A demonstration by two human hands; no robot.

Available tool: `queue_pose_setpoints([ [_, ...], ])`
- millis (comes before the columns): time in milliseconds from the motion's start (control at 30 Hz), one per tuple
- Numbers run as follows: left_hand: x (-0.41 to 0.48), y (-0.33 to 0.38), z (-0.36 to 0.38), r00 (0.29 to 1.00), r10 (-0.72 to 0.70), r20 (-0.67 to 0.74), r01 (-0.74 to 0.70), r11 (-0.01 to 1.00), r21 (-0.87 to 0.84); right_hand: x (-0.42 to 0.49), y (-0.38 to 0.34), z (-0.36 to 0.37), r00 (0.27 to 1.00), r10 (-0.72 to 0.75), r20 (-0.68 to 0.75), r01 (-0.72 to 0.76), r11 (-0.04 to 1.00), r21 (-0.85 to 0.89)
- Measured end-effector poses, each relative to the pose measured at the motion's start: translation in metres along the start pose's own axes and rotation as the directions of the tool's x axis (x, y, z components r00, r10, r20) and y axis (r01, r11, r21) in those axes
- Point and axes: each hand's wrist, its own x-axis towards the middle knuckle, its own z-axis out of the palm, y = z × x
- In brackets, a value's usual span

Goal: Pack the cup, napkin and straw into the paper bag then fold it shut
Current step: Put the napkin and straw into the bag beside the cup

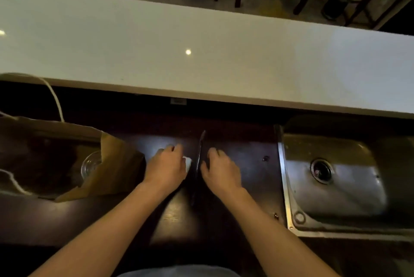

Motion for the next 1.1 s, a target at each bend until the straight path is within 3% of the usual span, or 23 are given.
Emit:
queue_pose_setpoints([
  [233, 0.009, -0.029, 0.044, 0.986, -0.080, 0.149, 0.075, 0.996, 0.039, 0.003, 0.004, 0.042, 0.993, 0.080, 0.090, -0.082, 0.996, 0.022],
  [733, 0.008, -0.050, 0.067, 0.963, -0.133, 0.235, 0.141, 0.990, -0.014, 0.007, 0.012, 0.062, 0.960, 0.202, 0.195, -0.207, 0.978, 0.004],
  [1000, -0.010, -0.041, 0.035, 0.936, -0.245, 0.251, 0.264, 0.964, -0.043, -0.006, 0.011, 0.042, 0.962, 0.190, 0.195, -0.227, 0.955, 0.189],
  [1100, -0.022, -0.023, 0.006, 0.914, -0.272, 0.302, 0.342, 0.915, -0.211, -0.004, 0.002, 0.023, 0.972, 0.170, 0.164, -0.218, 0.911, 0.350],
])
